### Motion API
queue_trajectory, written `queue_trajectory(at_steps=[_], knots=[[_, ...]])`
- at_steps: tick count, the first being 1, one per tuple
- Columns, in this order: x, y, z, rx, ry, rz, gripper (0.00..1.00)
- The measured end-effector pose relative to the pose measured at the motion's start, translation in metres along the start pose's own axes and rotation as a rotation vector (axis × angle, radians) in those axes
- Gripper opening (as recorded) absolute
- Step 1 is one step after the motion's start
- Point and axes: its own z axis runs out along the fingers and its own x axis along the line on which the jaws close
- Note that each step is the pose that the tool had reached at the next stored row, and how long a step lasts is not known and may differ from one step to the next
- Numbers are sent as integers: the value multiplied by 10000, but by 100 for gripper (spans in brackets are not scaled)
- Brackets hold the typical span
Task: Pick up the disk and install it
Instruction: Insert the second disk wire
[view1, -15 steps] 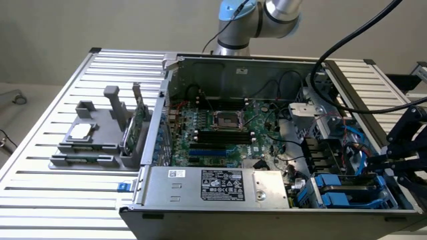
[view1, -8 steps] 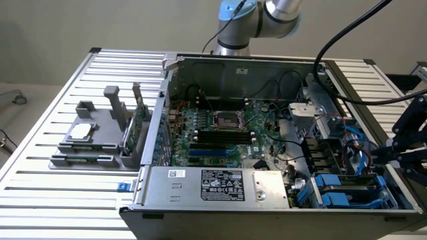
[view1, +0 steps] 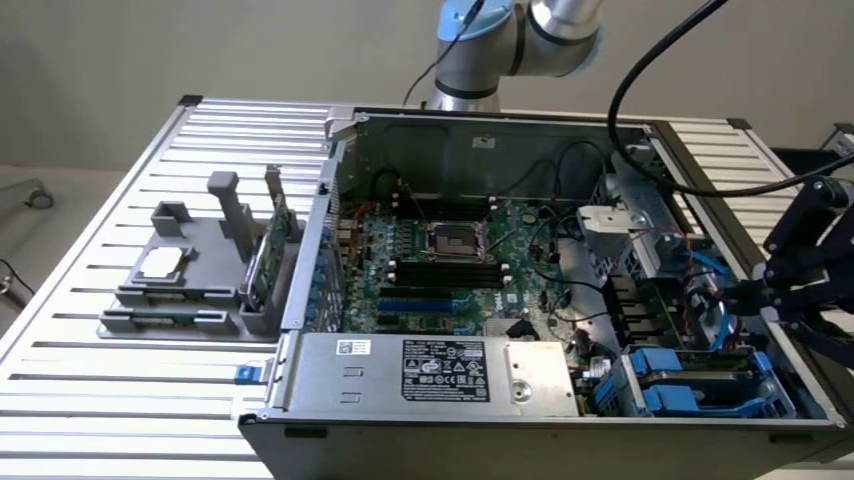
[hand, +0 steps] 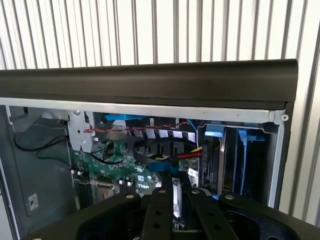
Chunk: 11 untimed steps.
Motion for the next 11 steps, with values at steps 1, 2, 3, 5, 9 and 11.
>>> queue_trajectory(at_steps=[1, 2, 3, 5, 9, 11], knots=[[16, -21, 8, 0, 0, 1, 16], [33, -43, 15, 0, -2, 0, 16], [52, -62, 21, 0, -6, 1, 16], [101, -97, 22, -2, -42, 7, 16], [147, -160, 18, -27, -339, 42, 16], [146, -182, 22, -67, -678, 77, 16]])
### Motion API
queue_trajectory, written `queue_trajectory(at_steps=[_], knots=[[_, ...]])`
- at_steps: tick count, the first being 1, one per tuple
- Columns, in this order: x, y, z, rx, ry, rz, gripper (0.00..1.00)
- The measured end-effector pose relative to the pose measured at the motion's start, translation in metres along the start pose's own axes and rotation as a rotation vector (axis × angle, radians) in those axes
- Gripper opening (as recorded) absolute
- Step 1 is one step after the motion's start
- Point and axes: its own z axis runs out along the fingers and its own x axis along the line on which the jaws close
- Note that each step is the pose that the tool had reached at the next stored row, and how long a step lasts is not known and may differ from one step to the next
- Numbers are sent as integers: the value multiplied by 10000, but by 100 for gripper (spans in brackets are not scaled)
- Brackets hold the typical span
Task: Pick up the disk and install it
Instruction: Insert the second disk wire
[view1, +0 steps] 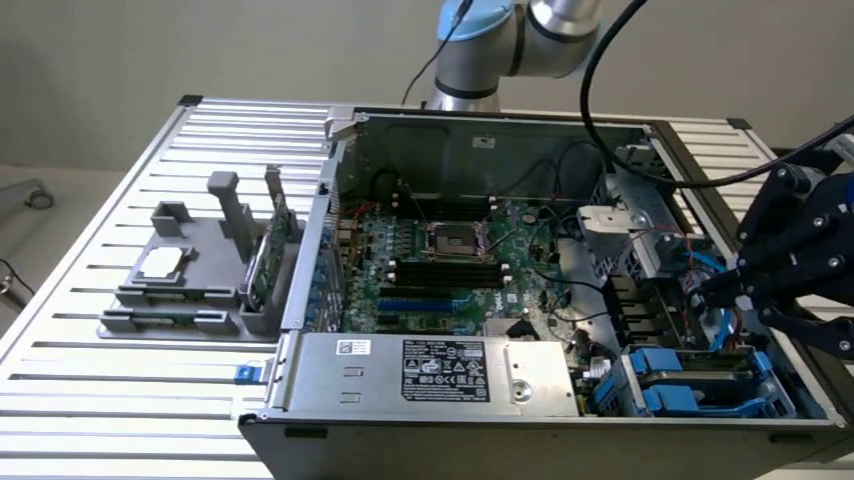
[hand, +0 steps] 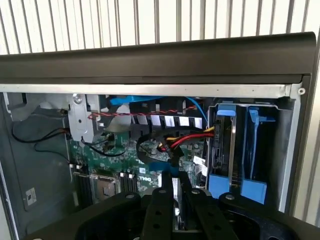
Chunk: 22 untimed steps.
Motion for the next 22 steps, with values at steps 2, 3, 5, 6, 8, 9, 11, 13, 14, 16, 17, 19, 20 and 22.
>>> queue_trajectory(at_steps=[2, 3, 5, 6, 8, 9, 11, 13, 14, 16, 17, 19, 20, 22], knots=[[0, -25, 3, -52, -368, 40, 16], [1, -43, 7, -75, -515, 56, 16], [4, -85, 17, -108, -785, 87, 16], [8, -107, 23, -125, -907, 101, 16], [24, -144, 41, -171, -1131, 122, 16], [33, -155, 50, -197, -1237, 130, 16], [46, -167, 69, -245, -1386, 136, 16], [54, -172, 89, -292, -1482, 124, 16], [57, -172, 99, -321, -1510, 108, 16], [66, -170, 128, -390, -1540, 48, 16], [71, -168, 143, -424, -1552, 10, 16], [77, -164, 171, -466, -1579, -88, 16], [79, -162, 185, -482, -1596, -149, 16], [84, -158, 211, -506, -1635, -285, 16]])
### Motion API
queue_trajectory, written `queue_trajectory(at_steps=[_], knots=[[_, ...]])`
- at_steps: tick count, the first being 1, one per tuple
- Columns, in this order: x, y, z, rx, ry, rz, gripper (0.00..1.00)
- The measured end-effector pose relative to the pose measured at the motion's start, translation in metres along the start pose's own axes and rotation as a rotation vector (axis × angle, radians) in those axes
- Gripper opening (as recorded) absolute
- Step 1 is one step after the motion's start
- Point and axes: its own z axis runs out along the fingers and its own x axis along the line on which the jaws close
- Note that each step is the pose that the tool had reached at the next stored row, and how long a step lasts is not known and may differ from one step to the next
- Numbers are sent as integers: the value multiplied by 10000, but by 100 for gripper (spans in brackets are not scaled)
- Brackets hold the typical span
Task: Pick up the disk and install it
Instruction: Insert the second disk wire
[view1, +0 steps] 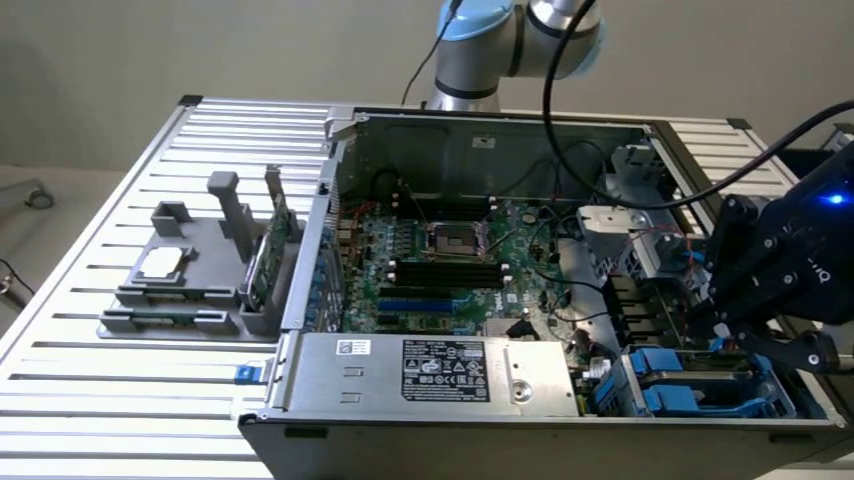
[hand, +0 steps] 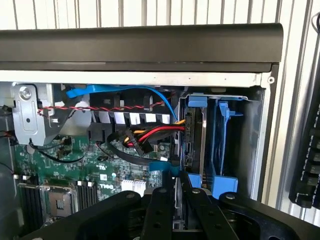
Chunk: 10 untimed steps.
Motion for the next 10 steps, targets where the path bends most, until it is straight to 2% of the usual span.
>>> queue_trajectory(at_steps=[2, 4, 10], knots=[[6, 2, 20, -25, -51, -125, 16], [13, 4, 38, -47, -140, -209, 16], [74, 9, 87, -131, -541, -381, 16]])
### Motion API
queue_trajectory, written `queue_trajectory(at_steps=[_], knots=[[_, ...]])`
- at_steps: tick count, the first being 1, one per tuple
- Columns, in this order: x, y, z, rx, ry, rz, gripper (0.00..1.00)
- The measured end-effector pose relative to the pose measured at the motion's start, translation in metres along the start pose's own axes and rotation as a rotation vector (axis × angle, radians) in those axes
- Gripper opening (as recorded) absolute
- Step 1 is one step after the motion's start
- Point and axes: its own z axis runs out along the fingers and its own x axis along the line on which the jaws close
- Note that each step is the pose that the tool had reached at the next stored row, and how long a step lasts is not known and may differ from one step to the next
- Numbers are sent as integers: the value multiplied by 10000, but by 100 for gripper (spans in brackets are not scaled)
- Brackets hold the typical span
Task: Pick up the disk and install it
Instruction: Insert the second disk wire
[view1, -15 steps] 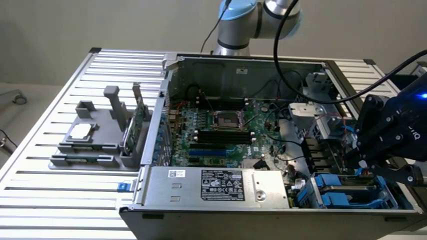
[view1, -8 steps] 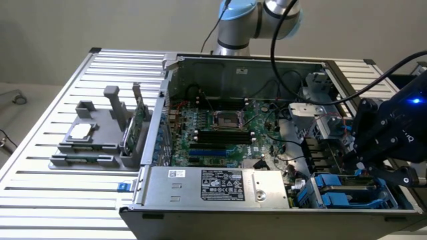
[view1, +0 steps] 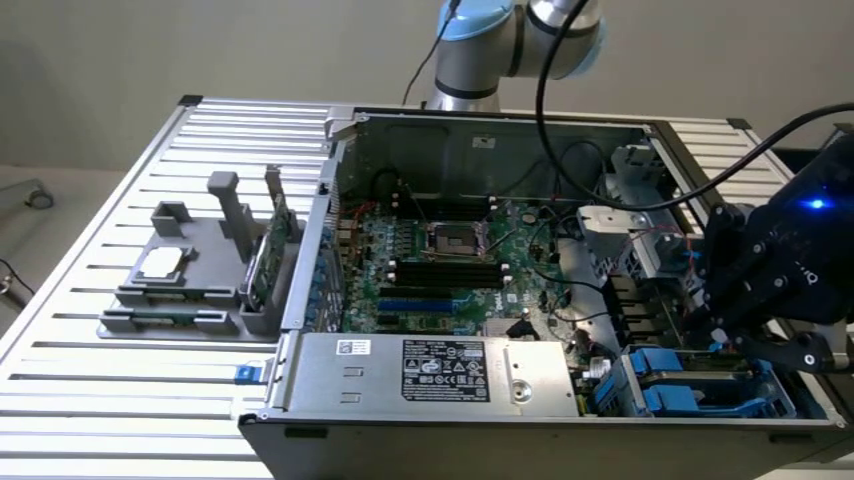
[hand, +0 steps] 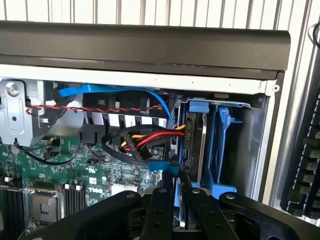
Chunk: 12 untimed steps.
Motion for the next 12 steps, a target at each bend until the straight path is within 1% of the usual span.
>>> queue_trajectory(at_steps=[1, 2, 4, 6, 7, 9, 12], knots=[[11, 1, 9, -20, -53, -24, 16], [17, 2, 19, -44, -90, -44, 16], [23, 3, 27, -102, -117, -55, 16], [29, 4, 28, -141, -146, -57, 16], [30, 4, 28, -154, -167, -57, 16], [31, 4, 28, -161, -221, -54, 16], [31, 3, 27, -158, -332, -47, 16]])
